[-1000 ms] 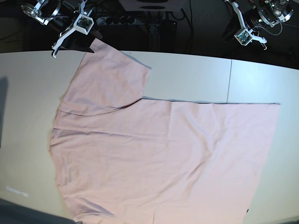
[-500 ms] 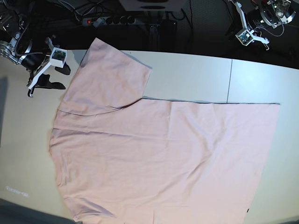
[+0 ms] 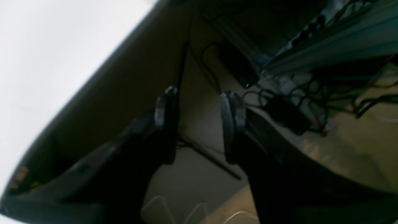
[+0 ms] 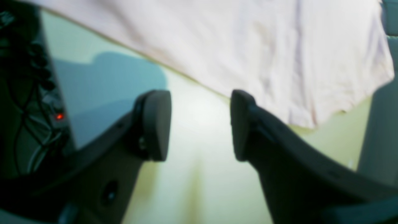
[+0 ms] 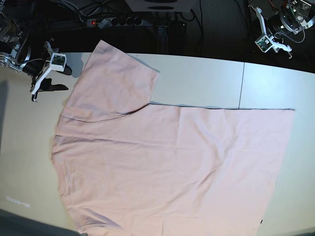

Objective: Fold the T-shirt properly
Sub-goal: 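Move right gripper to the sleeve corner, left gripper to the opposite shirt corner, then close both grippers on the pink T-shirt's edge corners, then lift the held shirt edge with both grippers and pull it toward the hem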

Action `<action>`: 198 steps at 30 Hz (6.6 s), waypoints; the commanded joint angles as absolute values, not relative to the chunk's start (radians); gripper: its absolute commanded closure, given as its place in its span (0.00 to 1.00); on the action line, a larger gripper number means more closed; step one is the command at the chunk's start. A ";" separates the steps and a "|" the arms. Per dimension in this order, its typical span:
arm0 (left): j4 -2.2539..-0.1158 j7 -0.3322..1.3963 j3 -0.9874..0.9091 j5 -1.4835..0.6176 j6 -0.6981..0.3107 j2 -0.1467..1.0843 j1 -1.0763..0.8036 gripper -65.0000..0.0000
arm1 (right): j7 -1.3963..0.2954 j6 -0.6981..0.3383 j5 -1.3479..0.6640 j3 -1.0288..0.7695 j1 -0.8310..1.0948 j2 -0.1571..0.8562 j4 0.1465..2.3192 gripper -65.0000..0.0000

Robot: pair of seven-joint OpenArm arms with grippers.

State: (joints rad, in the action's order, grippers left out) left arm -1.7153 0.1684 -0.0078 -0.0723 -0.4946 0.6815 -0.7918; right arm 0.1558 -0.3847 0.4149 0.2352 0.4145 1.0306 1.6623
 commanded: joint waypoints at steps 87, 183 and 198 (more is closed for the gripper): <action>-1.289 0.071 0.445 0.169 -0.179 0.893 -0.180 1.00 | 0.157 -0.445 0.395 0.635 0.155 0.967 1.599 1.00; -0.922 0.214 0.627 -0.108 -0.225 0.704 0.603 1.00 | 0.076 -0.484 0.131 0.533 -0.668 0.687 1.028 1.00; -0.834 0.154 0.629 -0.107 -0.244 0.678 0.654 1.00 | 0.135 -0.484 0.168 0.533 -0.734 0.601 0.852 1.00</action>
